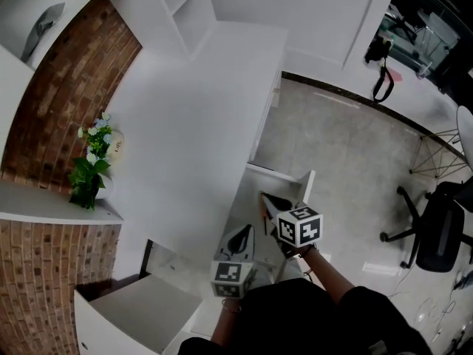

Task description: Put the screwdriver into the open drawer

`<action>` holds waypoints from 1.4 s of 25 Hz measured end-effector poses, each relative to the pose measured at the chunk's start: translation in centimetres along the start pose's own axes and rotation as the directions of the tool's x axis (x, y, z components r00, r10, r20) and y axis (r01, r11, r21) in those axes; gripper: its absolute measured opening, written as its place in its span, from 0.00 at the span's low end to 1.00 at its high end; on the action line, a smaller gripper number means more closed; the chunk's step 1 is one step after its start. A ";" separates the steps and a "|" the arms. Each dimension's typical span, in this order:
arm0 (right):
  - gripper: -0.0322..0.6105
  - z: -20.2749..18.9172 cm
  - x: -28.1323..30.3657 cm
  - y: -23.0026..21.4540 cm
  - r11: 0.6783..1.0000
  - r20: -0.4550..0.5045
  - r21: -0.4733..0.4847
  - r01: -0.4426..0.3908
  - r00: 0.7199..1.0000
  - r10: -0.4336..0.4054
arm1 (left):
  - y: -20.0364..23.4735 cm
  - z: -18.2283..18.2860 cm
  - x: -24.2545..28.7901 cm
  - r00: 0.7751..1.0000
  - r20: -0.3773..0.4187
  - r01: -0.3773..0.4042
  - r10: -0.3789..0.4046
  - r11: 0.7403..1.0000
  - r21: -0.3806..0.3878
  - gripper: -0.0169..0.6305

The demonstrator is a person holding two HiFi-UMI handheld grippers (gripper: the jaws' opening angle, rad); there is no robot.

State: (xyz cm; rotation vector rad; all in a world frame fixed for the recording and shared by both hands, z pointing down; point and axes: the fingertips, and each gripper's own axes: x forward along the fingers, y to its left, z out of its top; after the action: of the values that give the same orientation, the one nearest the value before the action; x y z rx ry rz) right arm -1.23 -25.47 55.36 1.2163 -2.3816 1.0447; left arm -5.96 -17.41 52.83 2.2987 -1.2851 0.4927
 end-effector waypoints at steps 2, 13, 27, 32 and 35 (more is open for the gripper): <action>0.08 1.1 -1.3 0.6 0.999 0.046 -0.024 -0.030 0.998 0.031 | 0.1 1.2 -0.3 1.000 0.031 -0.003 0.003 1.000 0.012 0.04; 0.08 4.5 -8.8 4.0 0.987 0.214 -0.117 -0.113 0.967 0.136 | -1.3 6.1 -4.1 0.988 0.154 -0.004 -0.007 0.997 0.072 0.04; 0.07 8.7 -15.2 5.3 0.964 0.407 -0.260 -0.048 0.900 0.155 | -2.5 11.4 -8.1 0.947 0.320 -0.016 -0.023 0.993 0.119 0.04; 0.07 10.1 -17.4 5.4 0.961 0.466 -0.274 -0.036 0.869 0.165 | -2.4 13.1 -9.6 0.926 0.378 -0.043 -0.003 0.993 0.111 0.04; 0.07 10.9 -18.7 5.6 0.958 0.495 -0.285 -0.025 0.852 0.170 | -1.7 13.1 -10.2 0.918 0.395 -0.069 0.013 0.989 0.129 0.04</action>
State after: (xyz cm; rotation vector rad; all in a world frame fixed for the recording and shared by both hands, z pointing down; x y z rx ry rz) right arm 6.69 -19.97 35.20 1.4174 -2.8915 0.4137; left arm -8.48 -16.67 36.34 2.5856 -1.5277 0.1348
